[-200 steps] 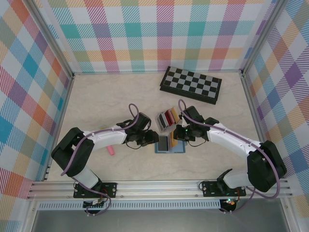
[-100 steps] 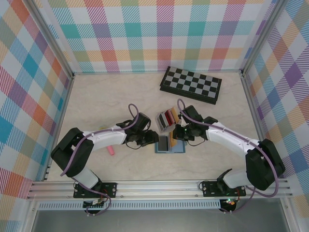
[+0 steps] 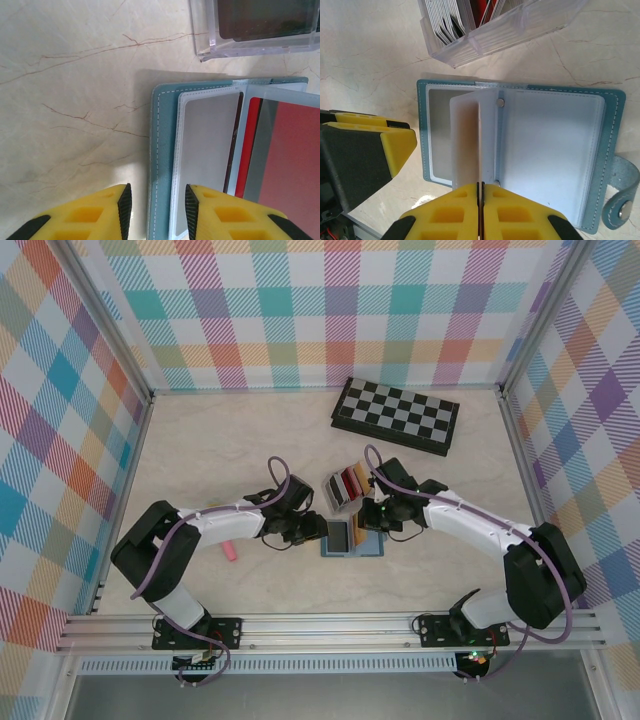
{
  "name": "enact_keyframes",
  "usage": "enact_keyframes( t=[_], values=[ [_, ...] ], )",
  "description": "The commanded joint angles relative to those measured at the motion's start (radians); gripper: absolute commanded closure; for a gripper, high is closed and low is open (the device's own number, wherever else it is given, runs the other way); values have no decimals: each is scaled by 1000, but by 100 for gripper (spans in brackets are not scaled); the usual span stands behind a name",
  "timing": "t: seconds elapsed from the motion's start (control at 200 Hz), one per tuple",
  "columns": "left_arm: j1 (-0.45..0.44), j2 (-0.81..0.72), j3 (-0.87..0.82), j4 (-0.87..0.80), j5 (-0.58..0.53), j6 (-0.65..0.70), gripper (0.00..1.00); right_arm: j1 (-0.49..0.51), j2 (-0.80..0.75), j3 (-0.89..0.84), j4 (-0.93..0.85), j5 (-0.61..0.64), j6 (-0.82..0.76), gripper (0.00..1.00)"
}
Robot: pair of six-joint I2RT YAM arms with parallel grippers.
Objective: Put the credit cards into the card holder
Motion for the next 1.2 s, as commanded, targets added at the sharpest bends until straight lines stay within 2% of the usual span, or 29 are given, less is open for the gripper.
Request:
enact_keyframes(
  t=[0.0,0.21,0.45,0.51,0.61,0.76,0.8,0.86,0.97,1.055,1.195],
  values=[
    [-13,18,-5,16,17,8,65,5,19,35,11,-33,6,91],
    [-13,41,-5,23,31,8,66,6,40,39,19,-54,-1,91],
    [-14,49,1,23,34,10,68,6,40,47,-36,20,7,91],
    [-15,47,-1,18,29,8,69,7,33,57,-71,68,7,91],
    [-15,17,-14,-9,-21,0,70,3,13,91,-187,217,20,91],
    [-15,-37,-36,-16,-60,-3,63,2,-78,104,-251,353,26,90],
    [-15,-39,-36,-9,-53,0,61,2,-113,85,-206,329,7,91],
    [-15,-33,-36,13,-34,0,59,2,-143,54,-118,227,-9,90],
    [-15,-8,-30,50,-2,-5,54,4,-104,-1,26,43,27,93],
    [-16,8,-23,69,20,-8,51,5,-67,-57,134,-21,73,93],
    [-15,24,-17,78,35,-7,50,3,-26,-111,221,-42,99,93]
  ],
)
